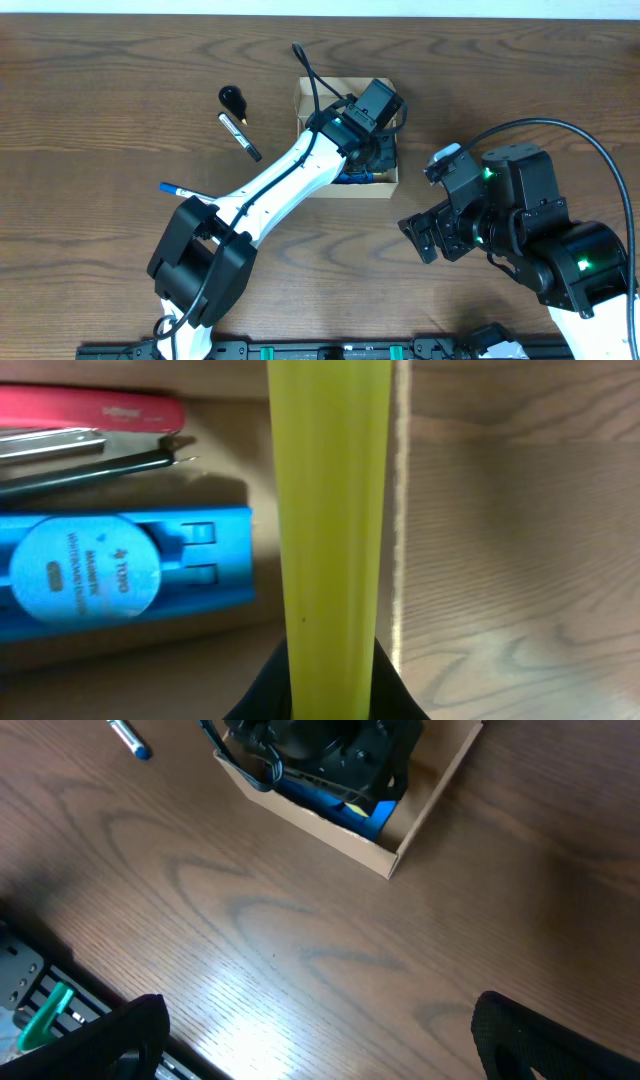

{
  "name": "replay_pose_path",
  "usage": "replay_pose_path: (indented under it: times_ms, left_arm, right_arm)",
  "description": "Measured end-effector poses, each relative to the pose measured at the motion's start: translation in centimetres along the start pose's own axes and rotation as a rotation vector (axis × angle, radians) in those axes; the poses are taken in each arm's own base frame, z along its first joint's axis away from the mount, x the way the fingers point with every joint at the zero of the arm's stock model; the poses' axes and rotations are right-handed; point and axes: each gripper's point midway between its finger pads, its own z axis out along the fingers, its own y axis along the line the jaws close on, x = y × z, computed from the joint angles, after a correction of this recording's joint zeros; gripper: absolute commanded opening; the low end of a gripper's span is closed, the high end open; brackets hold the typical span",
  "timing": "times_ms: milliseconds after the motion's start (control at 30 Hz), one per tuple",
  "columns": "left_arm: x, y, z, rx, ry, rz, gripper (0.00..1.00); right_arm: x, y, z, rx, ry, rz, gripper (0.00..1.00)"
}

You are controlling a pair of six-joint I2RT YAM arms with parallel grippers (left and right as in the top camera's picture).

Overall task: Pack container
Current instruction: 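Carry the yellow marker pack with left gripper into the box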

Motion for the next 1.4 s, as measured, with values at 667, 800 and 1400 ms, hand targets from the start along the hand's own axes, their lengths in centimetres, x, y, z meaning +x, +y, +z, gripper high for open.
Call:
replay_pose_path:
  times_ms: [667,800,1400]
  left_arm:
    - [0.4,-1.0,0.1,0.037,0.012,0.012,0.06]
    - [0.5,-1.2,0.2,0.038,0.015,0.016,0.06]
    - [0.3,-1.3,0.6,0.048,0.006,0.034,0.54]
  right_arm:
    - [0.0,0.0,0.0,0.000,0.000,0.000,0.99]
    - [0.0,0.0,0.0,0.000,0.000,0.000,0.99]
    - [0.0,0.0,0.0,0.000,0.000,0.000,0.99]
